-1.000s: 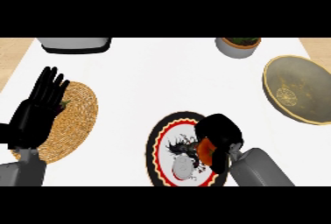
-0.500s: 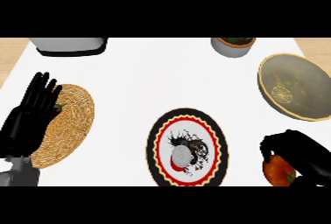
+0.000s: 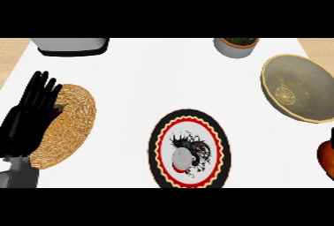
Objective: Pick the tomato from the plate and place it in the bowl
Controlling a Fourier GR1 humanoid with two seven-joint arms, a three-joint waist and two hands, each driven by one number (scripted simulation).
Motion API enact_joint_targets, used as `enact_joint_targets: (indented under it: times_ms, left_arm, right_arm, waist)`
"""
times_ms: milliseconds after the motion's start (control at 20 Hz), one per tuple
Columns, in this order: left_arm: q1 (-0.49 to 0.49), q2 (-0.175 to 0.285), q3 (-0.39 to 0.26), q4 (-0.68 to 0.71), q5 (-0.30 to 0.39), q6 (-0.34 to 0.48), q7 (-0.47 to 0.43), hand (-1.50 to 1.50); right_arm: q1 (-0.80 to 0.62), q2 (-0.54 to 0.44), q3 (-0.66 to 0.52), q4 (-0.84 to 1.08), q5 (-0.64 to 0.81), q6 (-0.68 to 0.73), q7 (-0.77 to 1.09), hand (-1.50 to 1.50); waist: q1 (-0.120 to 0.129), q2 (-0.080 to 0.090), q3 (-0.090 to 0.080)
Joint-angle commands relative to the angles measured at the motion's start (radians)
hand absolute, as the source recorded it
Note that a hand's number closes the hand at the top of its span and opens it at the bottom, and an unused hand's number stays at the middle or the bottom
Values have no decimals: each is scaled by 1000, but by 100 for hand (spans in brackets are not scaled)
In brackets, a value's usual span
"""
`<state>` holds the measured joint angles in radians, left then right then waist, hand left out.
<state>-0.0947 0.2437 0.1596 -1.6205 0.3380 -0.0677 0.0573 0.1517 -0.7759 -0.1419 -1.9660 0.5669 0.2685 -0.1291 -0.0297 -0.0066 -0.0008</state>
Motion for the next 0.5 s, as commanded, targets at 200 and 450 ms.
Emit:
enact_joint_targets:
  times_ms: [200,450]
  left_arm:
    - [11,-10,-8,6,-8,-21,-9,0]
    - [-57,-21,-30,10,-24,-1,35,0]
  right_arm:
    - [-162,-41,-243,71,-174,131,136,150]
    - [-311,-33,-252,296,-143,85,82,150]
  waist:
    - [36,7,0]
    - [39,9,1]
